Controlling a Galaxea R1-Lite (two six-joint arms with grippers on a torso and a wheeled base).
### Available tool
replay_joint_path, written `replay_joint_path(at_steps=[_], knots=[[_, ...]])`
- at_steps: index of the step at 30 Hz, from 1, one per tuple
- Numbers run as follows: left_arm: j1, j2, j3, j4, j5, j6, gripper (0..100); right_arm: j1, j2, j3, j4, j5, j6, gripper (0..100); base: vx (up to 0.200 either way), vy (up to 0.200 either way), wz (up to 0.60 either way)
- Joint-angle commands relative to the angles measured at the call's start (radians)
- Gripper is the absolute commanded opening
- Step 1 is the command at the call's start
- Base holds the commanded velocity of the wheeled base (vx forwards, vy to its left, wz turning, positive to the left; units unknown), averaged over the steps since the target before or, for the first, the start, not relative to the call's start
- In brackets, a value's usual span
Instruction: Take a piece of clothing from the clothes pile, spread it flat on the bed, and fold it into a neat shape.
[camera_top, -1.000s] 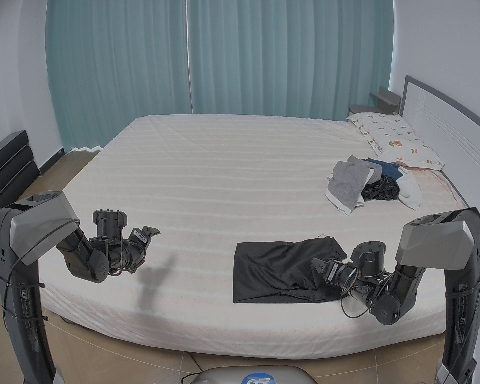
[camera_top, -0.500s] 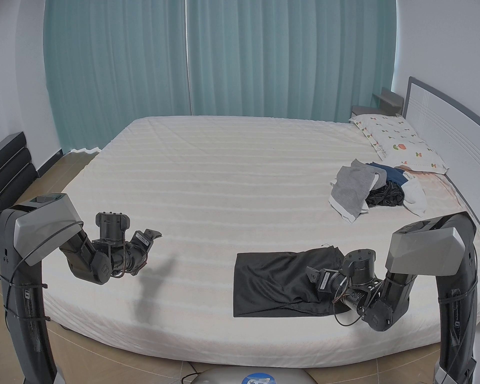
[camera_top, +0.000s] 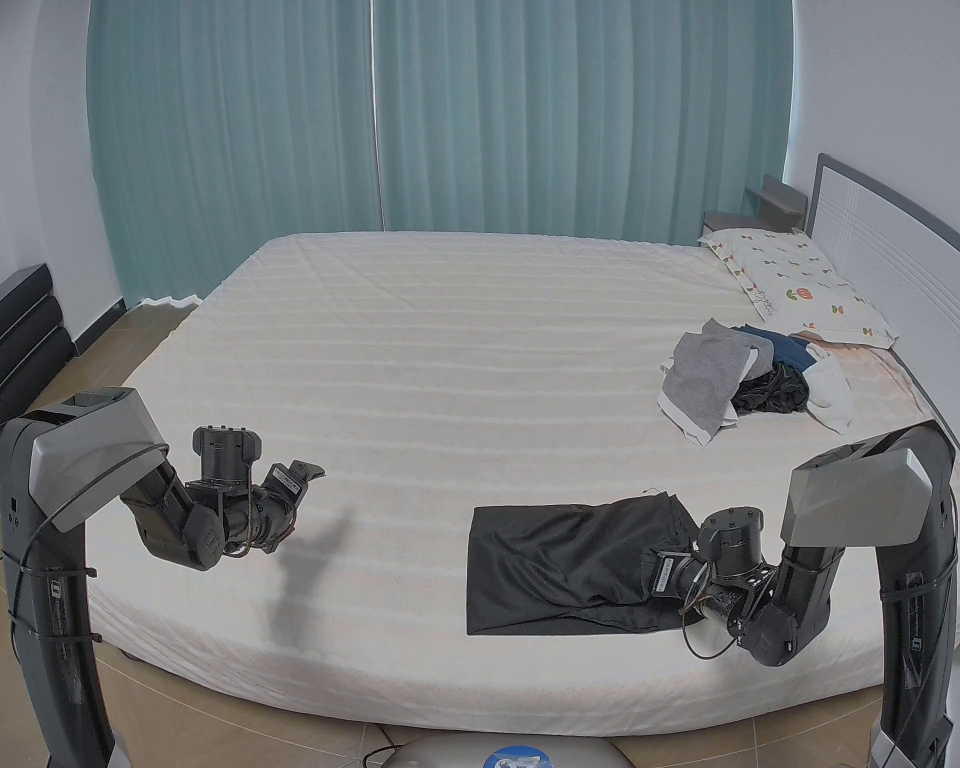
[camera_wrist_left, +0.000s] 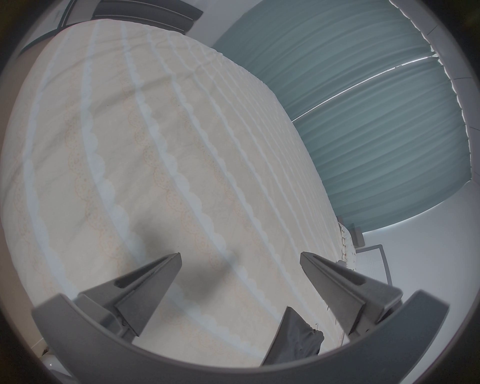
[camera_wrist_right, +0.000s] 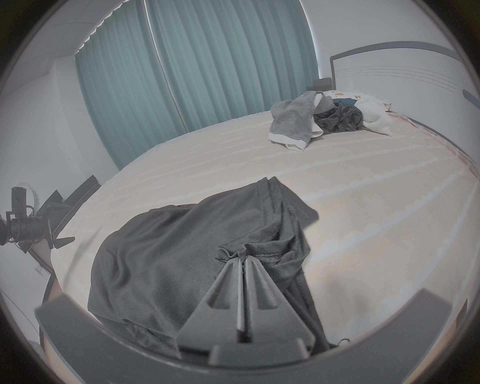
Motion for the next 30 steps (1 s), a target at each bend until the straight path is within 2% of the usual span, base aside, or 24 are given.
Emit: replay_joint_path(at_steps=[1, 7, 13, 30], knots=[[0.0, 0.002, 0.003, 0.0, 0.0, 0.001, 100, -0.02, -0.028, 0.044, -0.01, 0.005, 0.0, 0, 0.0, 0.0, 0.0], [0.0, 0.001, 0.007, 0.0, 0.0, 0.001, 100, -0.071, -0.094, 0.153, -0.011, 0.063, -0.003, 0, 0.0, 0.0, 0.0], [0.0, 0.001, 0.011, 0.0, 0.0, 0.002, 100, -0.078, -0.091, 0.258, -0.03, 0.107, -0.007, 0, 0.0, 0.0, 0.0], [0.0, 0.001, 0.009, 0.003, 0.0, 0.002, 100, -0.107, -0.059, 0.321, -0.05, 0.132, -0.086, 0, 0.0, 0.0, 0.0]])
